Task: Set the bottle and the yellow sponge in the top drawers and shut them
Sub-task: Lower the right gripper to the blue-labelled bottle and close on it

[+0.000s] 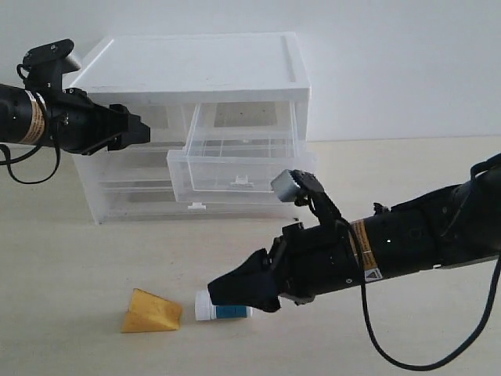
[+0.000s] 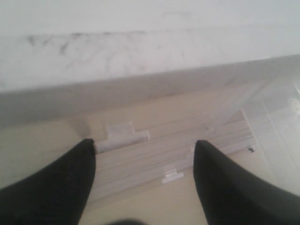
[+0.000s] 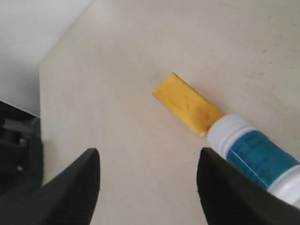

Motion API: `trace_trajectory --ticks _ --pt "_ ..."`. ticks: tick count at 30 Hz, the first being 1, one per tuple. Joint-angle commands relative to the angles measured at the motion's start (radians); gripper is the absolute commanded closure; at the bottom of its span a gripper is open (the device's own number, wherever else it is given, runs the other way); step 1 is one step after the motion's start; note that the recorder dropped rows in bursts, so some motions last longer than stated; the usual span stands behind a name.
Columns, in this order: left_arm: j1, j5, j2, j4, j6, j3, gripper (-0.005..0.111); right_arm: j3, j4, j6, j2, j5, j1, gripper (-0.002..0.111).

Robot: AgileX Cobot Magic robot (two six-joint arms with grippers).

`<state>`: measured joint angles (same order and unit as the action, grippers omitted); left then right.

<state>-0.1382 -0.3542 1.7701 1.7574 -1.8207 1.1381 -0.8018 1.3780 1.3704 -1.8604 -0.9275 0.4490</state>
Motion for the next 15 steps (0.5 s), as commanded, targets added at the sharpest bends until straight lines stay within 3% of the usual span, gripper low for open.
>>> trace_trajectory --ticks 1,6,9,15 --pt "0.000 0.037 0.003 -0.019 0.016 0.032 0.048 0.002 0.042 -0.108 0.015 0.109 0.002 0.054" --pt "0.000 0.037 0.003 -0.019 0.016 0.032 0.048 0.002 0.018 -0.234 0.011 0.221 0.029 0.054" --pt "0.000 0.037 0.003 -0.019 0.016 0.032 0.048 0.002 -0.085 -0.374 0.011 0.265 0.114 0.054" --pt "0.000 0.032 0.003 -0.014 0.016 0.032 0.048 0.002 -0.159 -0.507 0.011 0.382 0.184 0.054"
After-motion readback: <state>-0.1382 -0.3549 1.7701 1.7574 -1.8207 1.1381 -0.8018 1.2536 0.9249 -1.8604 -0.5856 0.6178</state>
